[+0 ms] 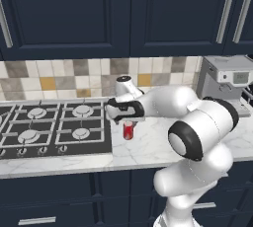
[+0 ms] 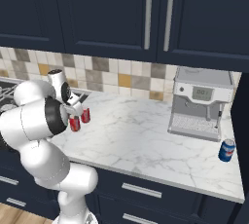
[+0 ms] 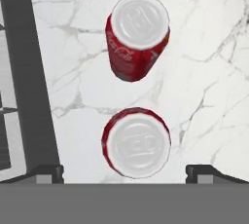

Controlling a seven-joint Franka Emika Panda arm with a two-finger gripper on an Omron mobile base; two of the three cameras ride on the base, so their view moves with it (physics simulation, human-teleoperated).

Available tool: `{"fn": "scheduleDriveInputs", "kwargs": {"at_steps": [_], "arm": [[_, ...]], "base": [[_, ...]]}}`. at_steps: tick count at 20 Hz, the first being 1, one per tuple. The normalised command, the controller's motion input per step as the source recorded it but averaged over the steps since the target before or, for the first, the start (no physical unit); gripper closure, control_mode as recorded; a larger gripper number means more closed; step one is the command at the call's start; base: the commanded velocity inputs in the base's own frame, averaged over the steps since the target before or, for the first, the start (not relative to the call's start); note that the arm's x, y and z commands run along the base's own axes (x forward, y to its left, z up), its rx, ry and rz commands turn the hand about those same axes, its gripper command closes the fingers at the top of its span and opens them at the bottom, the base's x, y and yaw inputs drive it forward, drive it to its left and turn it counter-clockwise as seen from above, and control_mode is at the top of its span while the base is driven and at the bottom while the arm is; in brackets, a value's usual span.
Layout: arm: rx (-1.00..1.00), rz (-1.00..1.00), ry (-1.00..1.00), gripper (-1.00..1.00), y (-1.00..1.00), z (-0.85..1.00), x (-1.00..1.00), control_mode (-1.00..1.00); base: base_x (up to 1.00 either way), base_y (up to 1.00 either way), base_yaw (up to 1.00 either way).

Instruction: Four empty soda cans are scattered around the kitchen. Gather all the cans and cluster them next to the stove for recycling.

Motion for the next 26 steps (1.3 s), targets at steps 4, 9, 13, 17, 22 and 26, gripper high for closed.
{"fn": "scheduleDriveInputs", "kwargs": {"at_steps": [4, 9, 13, 17, 22, 26], "arm": [[0.03, 0.0, -0.01, -1.0, -0.05, 0.27, -0.19, -1.0], [0.01, 0.0, 0.0, -1.0, -0.09, 0.16, -0.31, -1.0], [0.0, 0.0, -0.06, -1.0, -0.16, 0.05, -0.37, -1.0], [0.0, 0.0, -0.08, -1.0, -0.17, 0.1, -0.34, -1.0], [0.0, 0.0, -0.05, -1.0, -0.22, 0.22, -0.26, -1.0], [0.0, 0.0, -0.01, -1.0, -0.24, 0.28, -0.24, -1.0]], "base": [[0.0, 0.0, 0.0], [0.0, 0.0, 0.0], [0.0, 0.0, 0.0], [0.0, 0.0, 0.0], [0.0, 0.0, 0.0], [0.0, 0.0, 0.0]]}}
